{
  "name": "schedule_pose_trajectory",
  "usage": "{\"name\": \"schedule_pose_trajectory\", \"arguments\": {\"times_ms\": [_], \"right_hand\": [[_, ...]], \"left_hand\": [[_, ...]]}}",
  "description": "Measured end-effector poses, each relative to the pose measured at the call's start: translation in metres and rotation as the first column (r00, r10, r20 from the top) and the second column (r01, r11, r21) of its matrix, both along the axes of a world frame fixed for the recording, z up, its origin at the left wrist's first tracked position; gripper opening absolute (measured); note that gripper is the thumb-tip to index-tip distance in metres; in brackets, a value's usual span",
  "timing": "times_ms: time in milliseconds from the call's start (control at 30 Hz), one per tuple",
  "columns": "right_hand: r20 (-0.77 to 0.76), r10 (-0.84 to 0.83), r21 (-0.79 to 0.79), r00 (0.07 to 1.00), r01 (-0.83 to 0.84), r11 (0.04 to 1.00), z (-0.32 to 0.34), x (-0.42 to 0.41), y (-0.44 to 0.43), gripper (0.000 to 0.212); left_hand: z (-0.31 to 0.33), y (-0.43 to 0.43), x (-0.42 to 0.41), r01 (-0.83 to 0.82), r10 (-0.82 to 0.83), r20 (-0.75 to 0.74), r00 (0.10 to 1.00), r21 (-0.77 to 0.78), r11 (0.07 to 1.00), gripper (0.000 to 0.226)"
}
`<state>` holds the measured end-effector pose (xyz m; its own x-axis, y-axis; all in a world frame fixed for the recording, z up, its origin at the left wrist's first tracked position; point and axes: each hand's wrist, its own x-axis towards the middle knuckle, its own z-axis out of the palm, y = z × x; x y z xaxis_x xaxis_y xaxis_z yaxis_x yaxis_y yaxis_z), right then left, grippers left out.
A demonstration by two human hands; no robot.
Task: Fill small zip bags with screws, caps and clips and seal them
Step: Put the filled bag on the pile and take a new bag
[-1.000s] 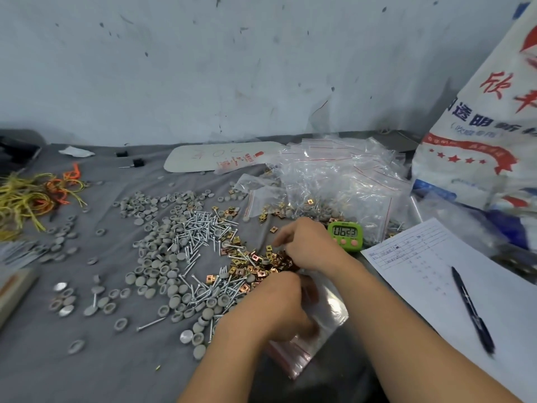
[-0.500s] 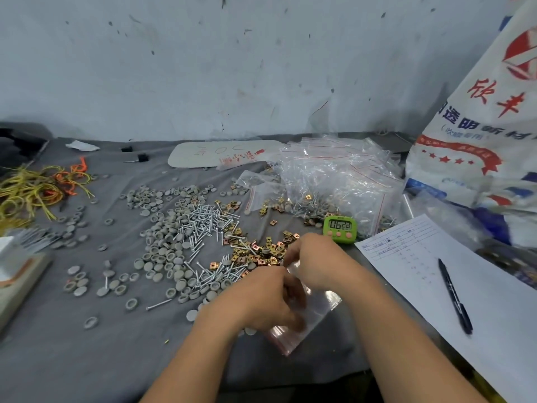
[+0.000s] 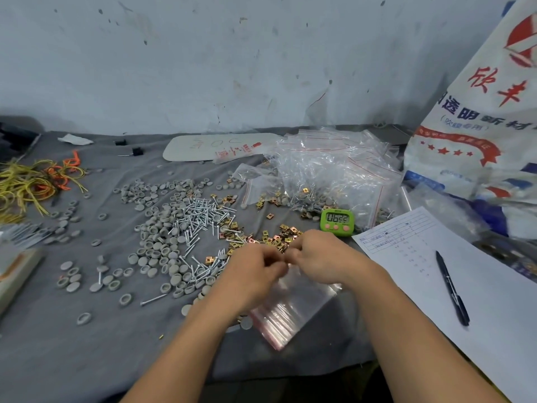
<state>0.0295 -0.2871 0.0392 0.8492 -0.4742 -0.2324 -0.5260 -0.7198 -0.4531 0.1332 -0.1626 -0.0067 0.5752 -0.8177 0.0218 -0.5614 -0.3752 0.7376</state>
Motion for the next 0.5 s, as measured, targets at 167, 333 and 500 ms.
{"name": "schedule_pose_trajectory", "arguments": {"times_ms": [167,333,500], "right_hand": [[0.134,-0.083,-0.006,0.987,0.084,0.996,0.0,0.006,0.003,0.011],[0.167,-0.345,-0.161,0.924,0.371,0.915,-0.001,0.011,-0.006,0.016],[0.725,-0.514,0.159,0.459,0.614,0.773,0.009,0.016,-0.004,0.028]], "left_hand": [[0.011,-0.004,0.0,-0.275,0.227,-0.186,0.956,-0.299,0.914,0.014],[0.018,0.007,-0.009,-0.049,0.118,0.217,0.969,-0.299,0.953,0.011],[0.002,0.003,-0.019,0.153,-0.206,0.275,0.939,0.2,0.968,0.018]]}}
